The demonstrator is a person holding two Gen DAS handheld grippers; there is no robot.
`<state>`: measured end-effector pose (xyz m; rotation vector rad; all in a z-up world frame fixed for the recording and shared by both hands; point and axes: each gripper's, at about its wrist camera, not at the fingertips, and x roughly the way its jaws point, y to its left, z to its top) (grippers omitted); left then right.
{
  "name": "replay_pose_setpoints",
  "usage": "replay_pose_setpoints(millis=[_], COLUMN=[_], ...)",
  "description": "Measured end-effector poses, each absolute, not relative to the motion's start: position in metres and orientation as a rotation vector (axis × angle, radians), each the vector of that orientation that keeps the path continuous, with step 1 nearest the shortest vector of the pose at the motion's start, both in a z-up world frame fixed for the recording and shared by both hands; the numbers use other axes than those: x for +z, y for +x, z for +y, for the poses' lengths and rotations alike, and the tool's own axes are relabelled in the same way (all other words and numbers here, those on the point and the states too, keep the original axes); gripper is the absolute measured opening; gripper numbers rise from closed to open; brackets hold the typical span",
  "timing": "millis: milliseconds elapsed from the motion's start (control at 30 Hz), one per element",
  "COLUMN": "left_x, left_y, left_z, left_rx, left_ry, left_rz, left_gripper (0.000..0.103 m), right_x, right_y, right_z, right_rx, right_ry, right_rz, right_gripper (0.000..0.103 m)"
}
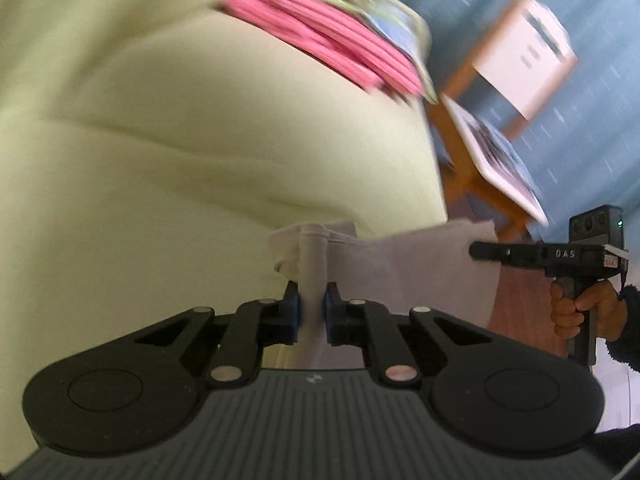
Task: Fold clothes
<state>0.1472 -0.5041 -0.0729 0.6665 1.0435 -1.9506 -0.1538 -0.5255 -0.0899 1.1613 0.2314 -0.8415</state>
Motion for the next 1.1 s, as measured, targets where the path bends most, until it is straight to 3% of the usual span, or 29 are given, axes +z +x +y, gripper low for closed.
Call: replay_pose_setpoints(millis=[167, 433, 567, 700, 733, 767, 867, 967, 1100], left_x=[-0.031, 0.019, -0.009, -0.082, -0.093, -0.099, -0.094, -0.085, -0.073], left_y=[0.165, 0.124, 0.149, 0.185, 0.192, 0.197, 0.199, 0.168, 0.128], left_z=[-0.403, -0.274, -0.254, -0.264, -0.266, -0.265, -0.255, -0.249, -0.242], left_rx=[-1.645, -1.327, -1.221, -1.057, -1.018, -0.992, -0.964, -1.092, -1.256], left_ry=[0.452, 0.256, 0.191, 0.248, 0.268, 0.283, 0.303, 0.336, 0.378], left_rz=[1.064, 1.165, 1.198, 1.186, 1.163, 1.129, 0.982, 0.869, 0.711], left_gripper=[0.008, 0.007, 0.008, 0.008, 0.008, 0.007, 0.009, 0.009, 0.010], right_x=[-0.057, -0.005, -0.023, -0.099, -0.120, -0.132, -0.132, -0.110, -0.097], right_y=[-0.137, -0.103, -0.059, -0.004, 0.008, 0.013, 0.018, 0.015, 0.008], right_z=[-0.574, -0.595, -0.605, -0.608, -0.609, -0.609, -0.606, -0.582, -0.547], right_rx=[-0.558, -0.219, -0.142, -0.186, -0.219, -0.249, -0.373, -0.510, -0.244], right_ry=[1.043, 0.944, 0.914, 0.800, 0.769, 0.758, 0.661, 0.410, 0.397], right_rz=[0.342, 0.570, 0.700, 0.824, 0.869, 0.885, 0.832, 0.783, 0.696], right_gripper=[0.005, 0.005, 0.005, 0.008, 0.011, 0.021, 0.029, 0.033, 0.029])
